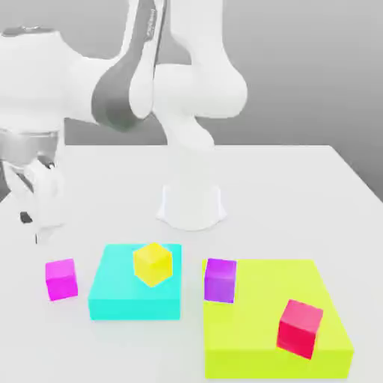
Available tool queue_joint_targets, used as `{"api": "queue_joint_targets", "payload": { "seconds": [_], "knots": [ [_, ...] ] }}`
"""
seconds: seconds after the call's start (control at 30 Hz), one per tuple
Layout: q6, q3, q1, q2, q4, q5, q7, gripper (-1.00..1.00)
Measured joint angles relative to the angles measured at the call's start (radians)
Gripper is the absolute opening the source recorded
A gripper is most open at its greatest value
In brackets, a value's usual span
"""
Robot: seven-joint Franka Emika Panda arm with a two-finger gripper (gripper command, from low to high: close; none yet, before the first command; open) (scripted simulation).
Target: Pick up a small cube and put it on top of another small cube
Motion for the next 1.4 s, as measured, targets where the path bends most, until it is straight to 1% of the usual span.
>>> {"api": "queue_joint_targets", "payload": {
  "seconds": [0.1, 0.27, 0.3, 0.5, 0.57, 0.7, 0.77, 0.9, 1.33, 1.37, 1.4],
  "knots": [
    [0.073, -0.007, -0.035, 0.111, -0.040, 0.081, -0.011, 0.00],
    [0.218, 0.097, -0.115, 0.293, -0.017, 0.202, -0.093, 0.00],
    [0.244, 0.119, -0.133, 0.325, -0.011, 0.215, -0.103, -1.00],
    [0.258, 0.130, -0.144, 0.341, -0.008, 0.217, -0.104, -1.00],
    [0.230, 0.112, -0.130, 0.308, -0.014, 0.203, -0.093, -1.00],
    [0.123, 0.061, -0.100, 0.174, -0.039, 0.110, -0.024, -1.00],
    [0.067, 0.066, -0.083, 0.116, -0.040, 0.069, 0.002, -1.00],
    [-0.037, 0.146, 0.072, 0.087, 0.036, 0.048, -0.008, -1.00],
    [-0.361, 0.439, 0.559, 0.059, 0.332, 0.038, -0.096, -1.00],
    [-0.351, 0.443, 0.603, 0.076, 0.338, 0.030, -0.094, -1.00],
    [-0.326, 0.434, 0.605, 0.101, 0.338, 0.020, -0.088, -1.00]
  ]
}}
